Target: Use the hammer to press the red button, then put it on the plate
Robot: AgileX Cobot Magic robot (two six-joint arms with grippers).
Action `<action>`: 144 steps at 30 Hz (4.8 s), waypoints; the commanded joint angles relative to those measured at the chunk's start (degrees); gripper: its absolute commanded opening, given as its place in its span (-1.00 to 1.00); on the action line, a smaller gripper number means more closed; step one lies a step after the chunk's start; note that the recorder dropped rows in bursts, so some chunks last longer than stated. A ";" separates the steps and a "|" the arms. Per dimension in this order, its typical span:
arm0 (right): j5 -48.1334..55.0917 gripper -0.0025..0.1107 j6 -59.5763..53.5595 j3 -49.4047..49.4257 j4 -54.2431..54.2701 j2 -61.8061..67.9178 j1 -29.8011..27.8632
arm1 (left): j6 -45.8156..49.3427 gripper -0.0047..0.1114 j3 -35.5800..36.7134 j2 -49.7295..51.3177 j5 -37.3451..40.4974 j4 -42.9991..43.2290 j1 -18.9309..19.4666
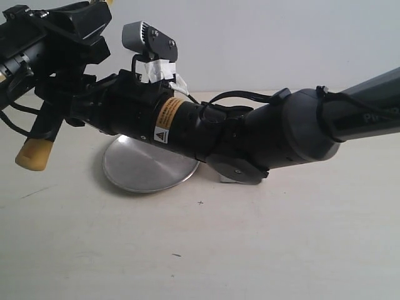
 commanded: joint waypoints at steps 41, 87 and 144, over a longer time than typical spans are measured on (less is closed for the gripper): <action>1.01 -0.96 1.11 -0.52 4.49 -0.17 0.13 | -2.94 -0.70 -0.90 -0.51 -1.79 4.15 0.09; 60.04 -0.96 -9.03 -0.31 -3.63 -29.17 -7.00 | 17.63 -0.92 7.06 -21.57 13.39 -10.65 0.09; 60.62 -0.96 -10.37 39.11 -2.36 -51.59 -6.88 | 34.29 -0.92 40.40 -80.15 49.25 -40.73 14.98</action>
